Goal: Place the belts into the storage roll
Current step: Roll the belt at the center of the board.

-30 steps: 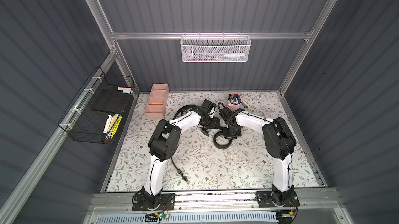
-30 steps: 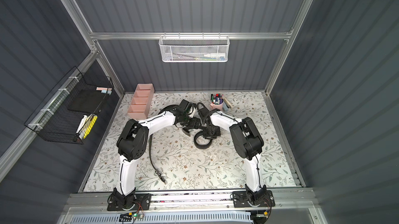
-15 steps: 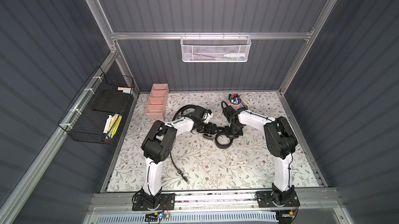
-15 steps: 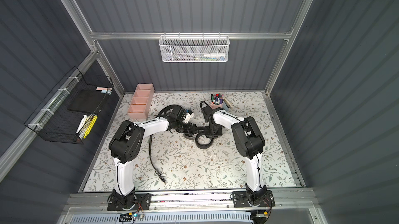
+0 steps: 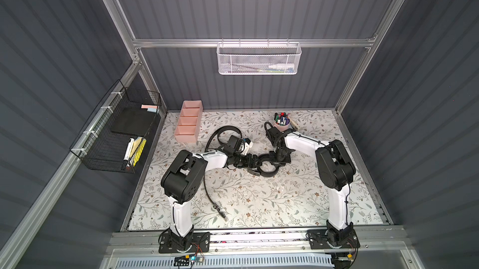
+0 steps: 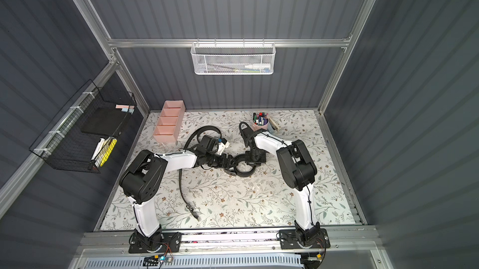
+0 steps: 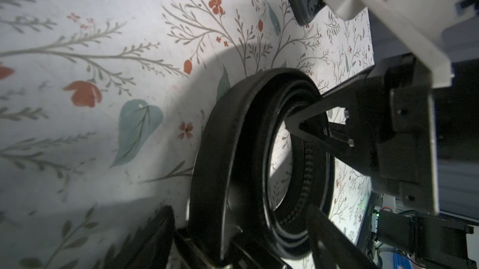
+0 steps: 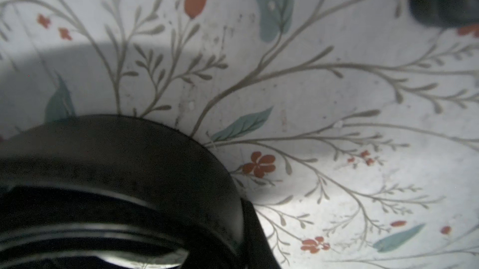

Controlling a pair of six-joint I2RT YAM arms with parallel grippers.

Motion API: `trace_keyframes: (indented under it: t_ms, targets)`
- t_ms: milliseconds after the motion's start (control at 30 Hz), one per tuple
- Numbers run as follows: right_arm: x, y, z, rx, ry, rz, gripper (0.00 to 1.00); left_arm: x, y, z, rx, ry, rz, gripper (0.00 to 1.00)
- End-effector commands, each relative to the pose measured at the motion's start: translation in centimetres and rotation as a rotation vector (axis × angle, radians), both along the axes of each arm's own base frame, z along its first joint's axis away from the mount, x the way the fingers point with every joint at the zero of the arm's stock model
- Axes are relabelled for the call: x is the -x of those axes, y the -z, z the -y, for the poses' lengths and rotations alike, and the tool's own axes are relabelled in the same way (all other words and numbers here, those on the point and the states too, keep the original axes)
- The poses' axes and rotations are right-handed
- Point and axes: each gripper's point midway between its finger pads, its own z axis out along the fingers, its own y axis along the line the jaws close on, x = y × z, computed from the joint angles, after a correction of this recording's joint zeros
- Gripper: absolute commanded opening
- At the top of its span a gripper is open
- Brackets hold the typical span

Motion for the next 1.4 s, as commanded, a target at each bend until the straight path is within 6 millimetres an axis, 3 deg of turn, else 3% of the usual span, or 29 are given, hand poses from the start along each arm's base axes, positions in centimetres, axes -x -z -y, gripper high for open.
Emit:
trace_keyframes:
  t_ms: [0,267,533,867,1100,1233,1367]
  targets:
    - [1.5,2.2,-0.7,0.002,0.069,-0.069,0.00,1.7,0.8,-0.1,-0.062,0.004,-0.034,0.81]
    - [2.2,1.7,-1.3,-0.044,0.243,-0.056,0.00,2.7,2.2,-1.5,-0.228,-0.110,-0.015,0.79]
    - [2.6,0.8,-3.2,-0.094,0.249,-0.039,0.00,2.7,2.9,-1.7,-0.330,-0.169,-0.002,0.72]
    - [3.6,0.8,-3.5,-0.146,0.255,-0.045,0.00,3.0,3.7,-1.2,-0.383,-0.150,-0.013,0.45]
    - [3.5,0.5,-3.8,-0.174,0.247,-0.038,0.00,3.2,4.0,-0.8,-0.430,-0.116,-0.014,0.31]
    - [3.4,0.4,-4.0,-0.190,0.246,-0.040,0.07,3.2,4.3,-0.5,-0.476,-0.079,-0.011,0.30]
    - [3.2,0.2,-3.7,-0.205,0.260,-0.041,0.21,3.3,4.6,-1.0,-0.550,-0.055,-0.007,0.30]
